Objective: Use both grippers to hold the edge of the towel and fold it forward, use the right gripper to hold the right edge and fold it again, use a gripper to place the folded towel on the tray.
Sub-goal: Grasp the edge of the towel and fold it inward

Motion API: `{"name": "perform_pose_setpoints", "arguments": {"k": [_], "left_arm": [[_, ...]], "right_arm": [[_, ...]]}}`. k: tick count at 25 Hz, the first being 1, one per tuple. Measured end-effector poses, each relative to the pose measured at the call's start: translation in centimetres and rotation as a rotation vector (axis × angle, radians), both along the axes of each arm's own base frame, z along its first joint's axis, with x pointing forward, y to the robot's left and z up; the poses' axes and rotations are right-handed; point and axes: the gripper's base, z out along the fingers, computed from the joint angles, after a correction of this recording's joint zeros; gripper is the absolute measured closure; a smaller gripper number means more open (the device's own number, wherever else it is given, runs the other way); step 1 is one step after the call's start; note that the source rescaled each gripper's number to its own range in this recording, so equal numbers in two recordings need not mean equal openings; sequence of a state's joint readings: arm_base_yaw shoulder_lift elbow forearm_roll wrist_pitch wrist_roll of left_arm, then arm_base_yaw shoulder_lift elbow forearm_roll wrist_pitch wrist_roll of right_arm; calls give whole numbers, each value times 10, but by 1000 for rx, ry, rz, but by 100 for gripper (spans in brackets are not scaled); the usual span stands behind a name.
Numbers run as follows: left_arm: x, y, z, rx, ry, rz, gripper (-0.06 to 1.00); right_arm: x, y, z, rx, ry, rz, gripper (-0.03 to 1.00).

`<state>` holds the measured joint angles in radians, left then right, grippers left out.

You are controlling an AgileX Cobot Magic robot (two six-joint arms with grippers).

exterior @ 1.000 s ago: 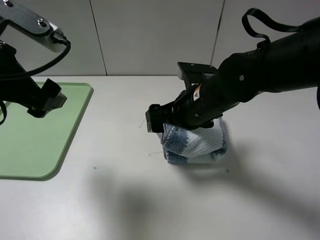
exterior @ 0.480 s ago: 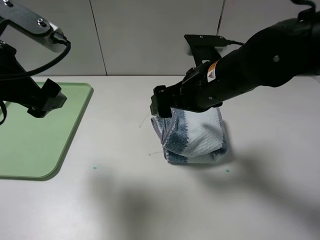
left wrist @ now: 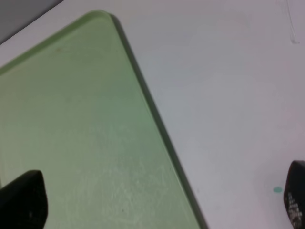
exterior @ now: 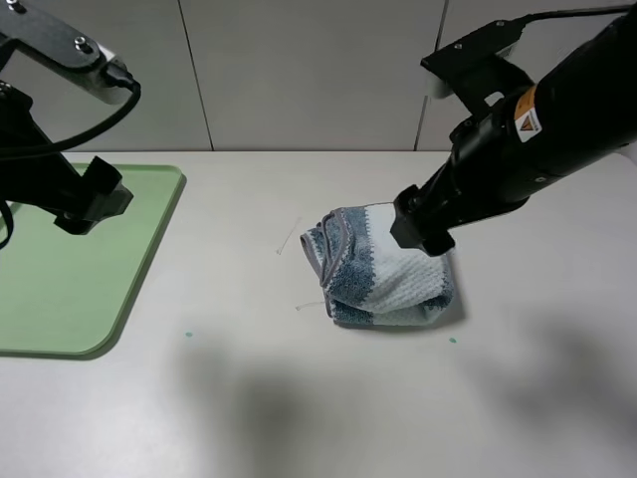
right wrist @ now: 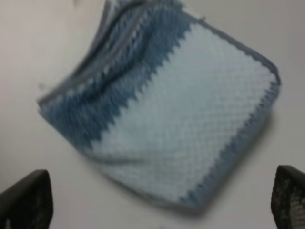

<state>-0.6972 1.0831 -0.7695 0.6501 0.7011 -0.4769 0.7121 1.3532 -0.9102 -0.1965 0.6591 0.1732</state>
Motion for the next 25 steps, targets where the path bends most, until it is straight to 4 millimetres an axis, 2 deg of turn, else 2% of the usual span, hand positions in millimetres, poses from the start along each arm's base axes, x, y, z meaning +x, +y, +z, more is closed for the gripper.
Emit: {"name": "perform_pose_setpoints", "arguments": {"k": [8, 12, 20, 25], "left_arm": [[0, 0, 0, 0, 0, 0, -5], [0, 0, 0, 0, 0, 0, -5], [0, 0, 0, 0, 0, 0, -5], [0, 0, 0, 0, 0, 0, -5]], "right_arm": [[-9, -9, 6, -104, 3, 111, -3], [-13, -10, 10, -84, 7, 111, -3], [-30, -25, 34, -49, -41, 109, -3], [-41, -36, 35, -67, -21, 101, -3]]}}
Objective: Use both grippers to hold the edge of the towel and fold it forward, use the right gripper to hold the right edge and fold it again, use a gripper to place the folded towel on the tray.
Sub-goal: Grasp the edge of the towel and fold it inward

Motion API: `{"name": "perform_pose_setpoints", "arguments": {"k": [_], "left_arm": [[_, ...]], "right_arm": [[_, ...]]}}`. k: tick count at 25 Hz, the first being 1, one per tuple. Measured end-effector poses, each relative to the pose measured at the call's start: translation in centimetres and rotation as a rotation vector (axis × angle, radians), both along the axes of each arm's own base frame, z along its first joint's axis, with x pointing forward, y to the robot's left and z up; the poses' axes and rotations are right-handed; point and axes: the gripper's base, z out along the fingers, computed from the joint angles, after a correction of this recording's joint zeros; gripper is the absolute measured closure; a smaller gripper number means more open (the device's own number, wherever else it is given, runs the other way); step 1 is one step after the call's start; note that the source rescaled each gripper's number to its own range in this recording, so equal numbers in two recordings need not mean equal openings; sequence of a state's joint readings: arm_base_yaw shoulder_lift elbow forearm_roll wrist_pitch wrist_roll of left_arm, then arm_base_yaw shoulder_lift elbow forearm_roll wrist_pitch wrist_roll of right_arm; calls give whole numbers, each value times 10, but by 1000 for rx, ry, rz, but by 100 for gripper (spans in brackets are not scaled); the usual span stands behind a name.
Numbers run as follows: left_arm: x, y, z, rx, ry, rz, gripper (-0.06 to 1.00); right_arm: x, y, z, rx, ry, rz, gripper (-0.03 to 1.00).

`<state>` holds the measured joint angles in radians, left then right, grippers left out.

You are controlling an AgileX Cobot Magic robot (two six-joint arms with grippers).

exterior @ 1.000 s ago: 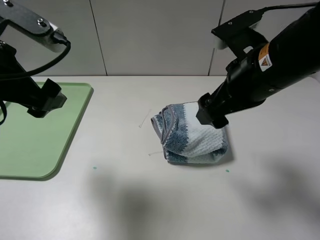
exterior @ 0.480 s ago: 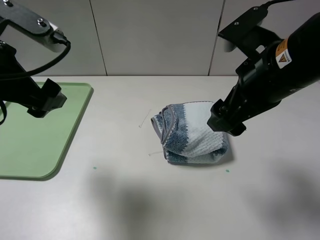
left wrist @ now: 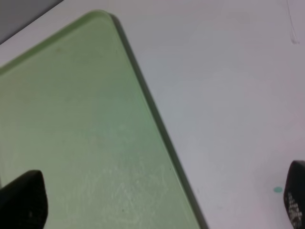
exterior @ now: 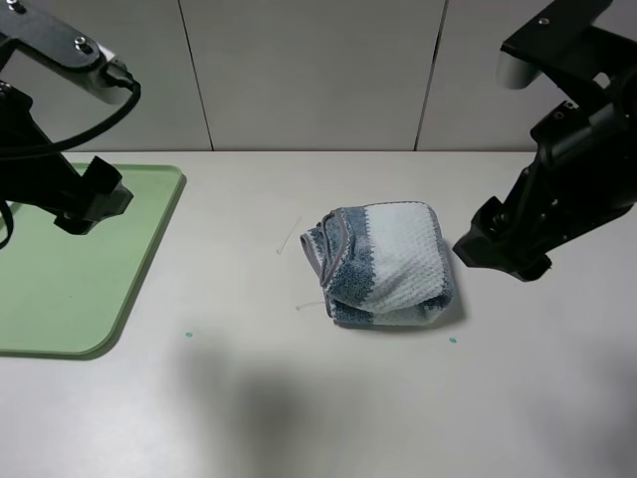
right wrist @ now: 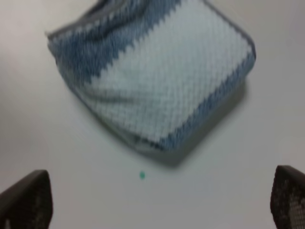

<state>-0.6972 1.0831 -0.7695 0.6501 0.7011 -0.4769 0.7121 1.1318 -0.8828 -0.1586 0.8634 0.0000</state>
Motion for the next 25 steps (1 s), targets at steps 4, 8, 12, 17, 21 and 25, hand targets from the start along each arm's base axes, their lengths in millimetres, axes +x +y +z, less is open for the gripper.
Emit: {"name": "perform_pose_setpoints", "arguments": {"k": [4, 8, 12, 17, 21, 25], "left_arm": [[0, 0, 0, 0, 0, 0, -5], [0, 0, 0, 0, 0, 0, -5], [0, 0, 0, 0, 0, 0, -5], [0, 0, 0, 0, 0, 0, -5], [0, 0, 0, 0, 0, 0, -5], [0, 0, 0, 0, 0, 0, -5]], "right_arm": [[-10, -9, 0, -12, 18, -7, -3], [-22, -20, 1, -3, 21, -33, -3], [-33, -34, 3, -2, 17, -69, -3], [-44, -62, 6, -35, 46, -173, -3], [-56, -81, 11, -43, 23, -213, -3], [-72, -95, 9, -16, -21, -250, -3]]}}
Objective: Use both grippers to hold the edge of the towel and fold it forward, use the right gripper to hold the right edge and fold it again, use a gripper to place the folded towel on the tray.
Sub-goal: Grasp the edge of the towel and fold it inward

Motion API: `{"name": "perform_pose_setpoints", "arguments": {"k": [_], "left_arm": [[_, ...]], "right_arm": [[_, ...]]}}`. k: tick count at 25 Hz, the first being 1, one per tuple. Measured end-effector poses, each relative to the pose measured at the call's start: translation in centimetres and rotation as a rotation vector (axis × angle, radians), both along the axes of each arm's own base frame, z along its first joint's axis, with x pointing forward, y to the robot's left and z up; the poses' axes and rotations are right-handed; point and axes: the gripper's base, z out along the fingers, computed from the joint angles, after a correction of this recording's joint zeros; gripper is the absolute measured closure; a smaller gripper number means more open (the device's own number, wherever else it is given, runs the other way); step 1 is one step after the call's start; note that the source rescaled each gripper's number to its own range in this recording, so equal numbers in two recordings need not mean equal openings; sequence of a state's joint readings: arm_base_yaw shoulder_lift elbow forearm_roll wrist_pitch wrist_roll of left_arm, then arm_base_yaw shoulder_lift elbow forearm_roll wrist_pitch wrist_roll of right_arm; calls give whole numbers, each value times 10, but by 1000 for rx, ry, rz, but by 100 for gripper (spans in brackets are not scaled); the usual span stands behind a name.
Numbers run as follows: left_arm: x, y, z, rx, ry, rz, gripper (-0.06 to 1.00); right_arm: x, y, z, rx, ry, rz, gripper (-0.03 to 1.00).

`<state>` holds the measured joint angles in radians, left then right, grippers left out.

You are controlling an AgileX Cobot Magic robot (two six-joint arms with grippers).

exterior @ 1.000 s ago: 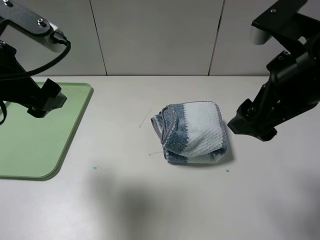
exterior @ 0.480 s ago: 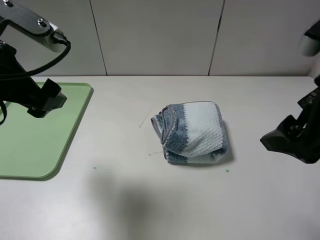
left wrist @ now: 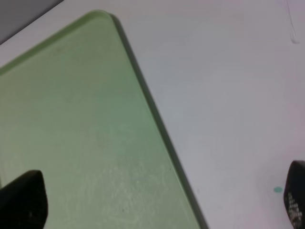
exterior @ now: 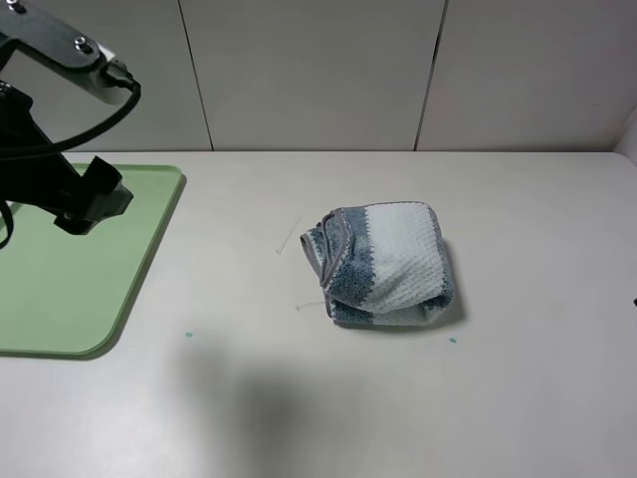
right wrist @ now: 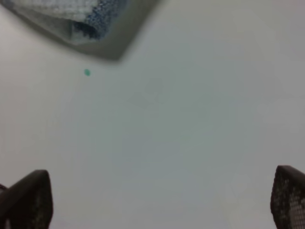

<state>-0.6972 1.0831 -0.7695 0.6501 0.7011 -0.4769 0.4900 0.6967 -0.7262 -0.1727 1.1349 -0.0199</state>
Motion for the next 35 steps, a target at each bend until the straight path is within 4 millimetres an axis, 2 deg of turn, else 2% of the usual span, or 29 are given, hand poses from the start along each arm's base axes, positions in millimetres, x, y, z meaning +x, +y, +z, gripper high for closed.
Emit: {"name": "perform_pose_setpoints", "arguments": {"k": [7, 16, 28, 35], "left_arm": [[0, 0, 0, 0, 0, 0, -5], [0, 0, 0, 0, 0, 0, -5], [0, 0, 0, 0, 0, 0, -5], [0, 0, 0, -1, 0, -1, -5]], "right_arm": [[-28, -16, -7, 118, -117, -70, -3], [-63, -26, -15, 222, -245, -108, -3], [-98, -34, -28, 315, -474, -91, -3], [-102, -34, -28, 333, -495, -72, -3]]}}
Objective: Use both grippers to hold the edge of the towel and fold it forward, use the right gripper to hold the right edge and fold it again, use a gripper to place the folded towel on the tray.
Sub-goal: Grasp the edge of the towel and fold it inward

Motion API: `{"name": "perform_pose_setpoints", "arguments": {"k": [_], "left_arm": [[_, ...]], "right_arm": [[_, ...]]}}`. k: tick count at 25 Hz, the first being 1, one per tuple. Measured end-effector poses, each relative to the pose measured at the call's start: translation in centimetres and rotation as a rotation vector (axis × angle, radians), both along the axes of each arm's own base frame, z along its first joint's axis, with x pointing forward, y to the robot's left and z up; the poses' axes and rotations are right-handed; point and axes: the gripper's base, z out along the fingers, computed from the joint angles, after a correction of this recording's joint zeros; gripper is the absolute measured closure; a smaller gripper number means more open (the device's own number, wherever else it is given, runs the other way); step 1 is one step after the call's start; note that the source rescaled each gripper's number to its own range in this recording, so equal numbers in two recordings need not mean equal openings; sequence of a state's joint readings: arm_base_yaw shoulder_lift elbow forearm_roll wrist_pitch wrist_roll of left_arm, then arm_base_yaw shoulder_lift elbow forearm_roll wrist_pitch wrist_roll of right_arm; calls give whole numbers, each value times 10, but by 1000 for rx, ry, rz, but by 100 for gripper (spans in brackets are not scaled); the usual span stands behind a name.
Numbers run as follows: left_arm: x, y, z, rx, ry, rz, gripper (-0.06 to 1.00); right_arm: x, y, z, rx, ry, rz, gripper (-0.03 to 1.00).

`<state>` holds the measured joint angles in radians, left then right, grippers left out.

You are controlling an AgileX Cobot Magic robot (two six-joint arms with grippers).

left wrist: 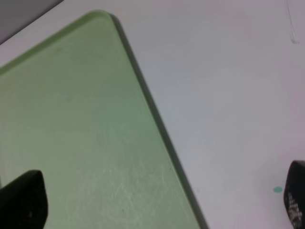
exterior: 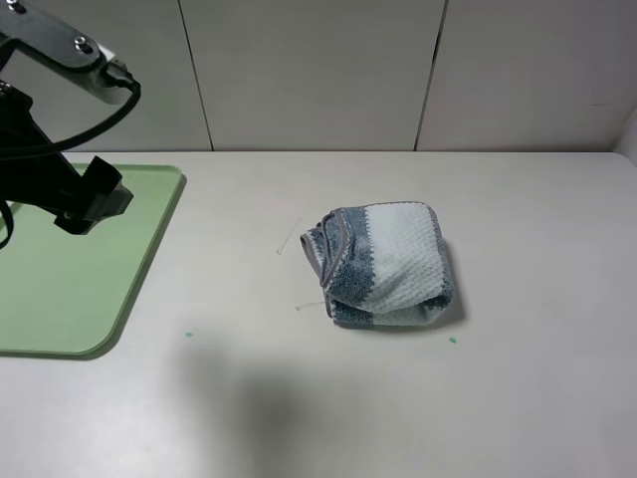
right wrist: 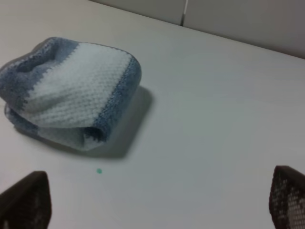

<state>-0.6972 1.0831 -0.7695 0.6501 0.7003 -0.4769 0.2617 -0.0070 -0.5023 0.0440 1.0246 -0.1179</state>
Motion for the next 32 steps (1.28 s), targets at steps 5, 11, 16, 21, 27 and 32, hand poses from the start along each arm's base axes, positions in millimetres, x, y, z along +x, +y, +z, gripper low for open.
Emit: {"name": "perform_pose_setpoints", "arguments": {"k": [5, 11, 16, 21, 27, 32], "left_arm": [[0, 0, 0, 0, 0, 0, -5], [0, 0, 0, 0, 0, 0, -5], [0, 0, 0, 0, 0, 0, -5], [0, 0, 0, 0, 0, 0, -5], [0, 0, 0, 0, 0, 0, -5], [0, -1, 0, -4, -3, -4, -5]], "right_arm": [[0, 0, 0, -6, -2, 6, -3], [0, 1, 0, 2, 0, 11, -3], [0, 1, 0, 4, 1, 12, -3], [0, 1, 0, 4, 1, 12, -3], [0, 1, 0, 7, 2, 15, -3], [0, 2, 0, 9, 2, 16, -3]]}}
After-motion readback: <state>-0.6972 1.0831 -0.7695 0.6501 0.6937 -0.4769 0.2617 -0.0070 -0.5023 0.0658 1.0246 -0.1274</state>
